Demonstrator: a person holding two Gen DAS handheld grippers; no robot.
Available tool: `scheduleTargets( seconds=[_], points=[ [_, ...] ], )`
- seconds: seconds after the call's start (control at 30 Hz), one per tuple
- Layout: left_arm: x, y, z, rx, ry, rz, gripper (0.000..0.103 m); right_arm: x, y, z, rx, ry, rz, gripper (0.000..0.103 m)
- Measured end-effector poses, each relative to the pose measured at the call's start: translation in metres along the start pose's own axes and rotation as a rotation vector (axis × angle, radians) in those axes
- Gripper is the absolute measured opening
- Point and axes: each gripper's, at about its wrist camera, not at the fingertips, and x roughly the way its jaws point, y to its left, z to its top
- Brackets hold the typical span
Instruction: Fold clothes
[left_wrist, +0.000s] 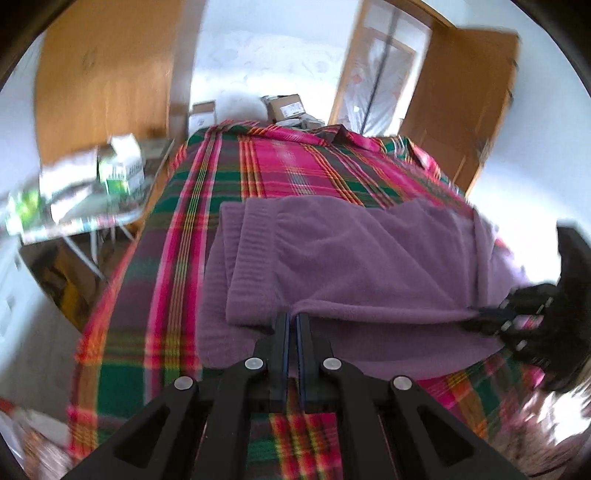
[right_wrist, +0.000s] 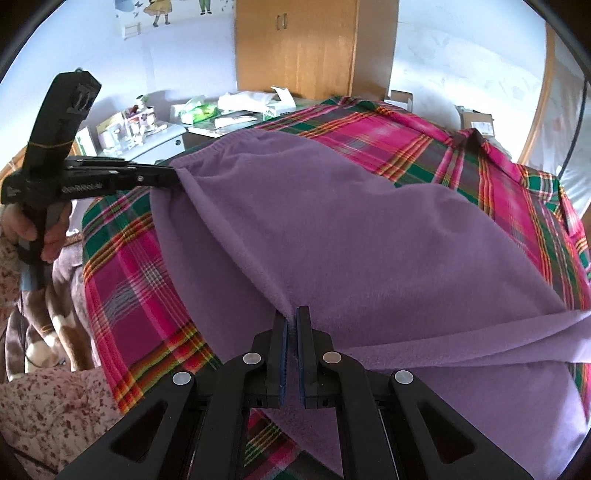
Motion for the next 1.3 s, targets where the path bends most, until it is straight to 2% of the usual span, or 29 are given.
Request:
scheduleTargets(
  seconds=[0.13,0.2,0.37,0.63,0.9,1.3],
  points=[
    [-0.001,0.024,0.0,-0.183,-0.006,-0.112,0.011,0.002,0.002,-0.005,-0.007,-0.017,-0.024,0.005],
    [-0.004,0.032,0.001,-0.248,-0.021,-0.127,0.019,0.001,0.006,-0.007,-0.028,-0.027,-0.046,0.005],
    [0.0,0.034,0.004,-0.296,-0.002,-0.154,0.032,0.0,0.008,-0.01,-0.035,-0.045,-0.066,0.005],
    [0.016,0.055,0.005,-0.544,0.049,-0.247,0.032,-0.009,0.007,-0.009,-0.004,-0.09,-0.077,0.005],
    [0.015,0.06,-0.001,-0.638,0.072,-0.233,0.032,-0.017,0.005,-0.009,0.027,-0.131,-0.086,0.005],
    [0.028,0.062,-0.021,-0.836,0.115,-0.337,0.038,-0.026,-0.006,-0.007,0.116,-0.186,-0.063,0.005]
  ],
)
